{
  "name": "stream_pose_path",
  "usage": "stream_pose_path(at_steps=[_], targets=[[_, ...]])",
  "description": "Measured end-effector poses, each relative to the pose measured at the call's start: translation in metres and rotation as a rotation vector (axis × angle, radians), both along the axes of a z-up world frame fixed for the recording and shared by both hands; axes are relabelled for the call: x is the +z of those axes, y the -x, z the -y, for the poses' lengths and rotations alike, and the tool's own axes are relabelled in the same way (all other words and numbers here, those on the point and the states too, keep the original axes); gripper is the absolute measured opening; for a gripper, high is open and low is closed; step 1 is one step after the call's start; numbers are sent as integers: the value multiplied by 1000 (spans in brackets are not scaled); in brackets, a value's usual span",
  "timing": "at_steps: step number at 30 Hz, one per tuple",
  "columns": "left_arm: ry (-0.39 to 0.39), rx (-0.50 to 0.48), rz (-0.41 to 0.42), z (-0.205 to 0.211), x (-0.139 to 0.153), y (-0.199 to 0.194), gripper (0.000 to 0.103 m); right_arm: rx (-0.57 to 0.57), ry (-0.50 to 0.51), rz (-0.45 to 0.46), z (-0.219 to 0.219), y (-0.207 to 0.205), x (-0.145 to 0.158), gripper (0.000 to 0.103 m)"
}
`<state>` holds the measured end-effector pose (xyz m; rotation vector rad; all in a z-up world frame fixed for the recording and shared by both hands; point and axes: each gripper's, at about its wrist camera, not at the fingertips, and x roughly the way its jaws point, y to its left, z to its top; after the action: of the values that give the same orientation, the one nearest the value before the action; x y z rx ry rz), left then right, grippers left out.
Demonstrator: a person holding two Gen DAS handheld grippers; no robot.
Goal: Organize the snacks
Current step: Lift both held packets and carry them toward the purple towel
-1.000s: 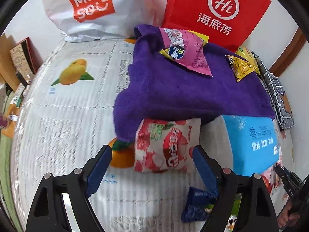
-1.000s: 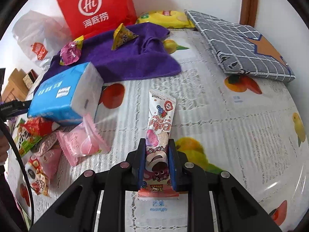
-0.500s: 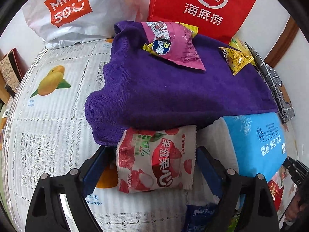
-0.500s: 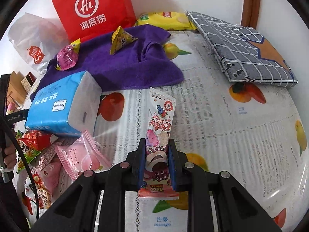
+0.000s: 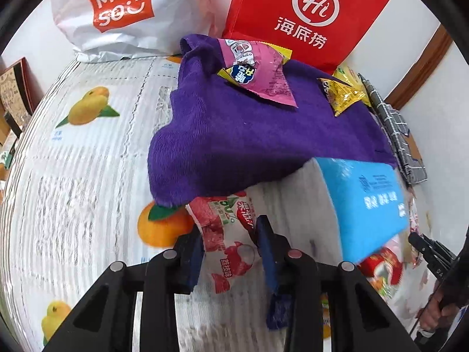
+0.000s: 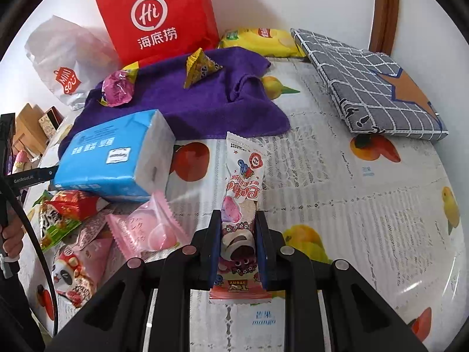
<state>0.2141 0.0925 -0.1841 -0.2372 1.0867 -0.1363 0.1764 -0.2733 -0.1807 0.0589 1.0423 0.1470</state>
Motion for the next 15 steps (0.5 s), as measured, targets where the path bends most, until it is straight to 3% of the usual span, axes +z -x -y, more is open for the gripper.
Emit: stream_pose_path(at_steps=[11,12,15], targets=[[-27,12,-11,4,6,27,27,32,1,35,-8,21,18,21],[-31,17,-20,4,4,27,29,33,3,36,-9,22,19,21],[-67,20,-48,8,-3,26,46,35,1,36,-9,24,19,21]])
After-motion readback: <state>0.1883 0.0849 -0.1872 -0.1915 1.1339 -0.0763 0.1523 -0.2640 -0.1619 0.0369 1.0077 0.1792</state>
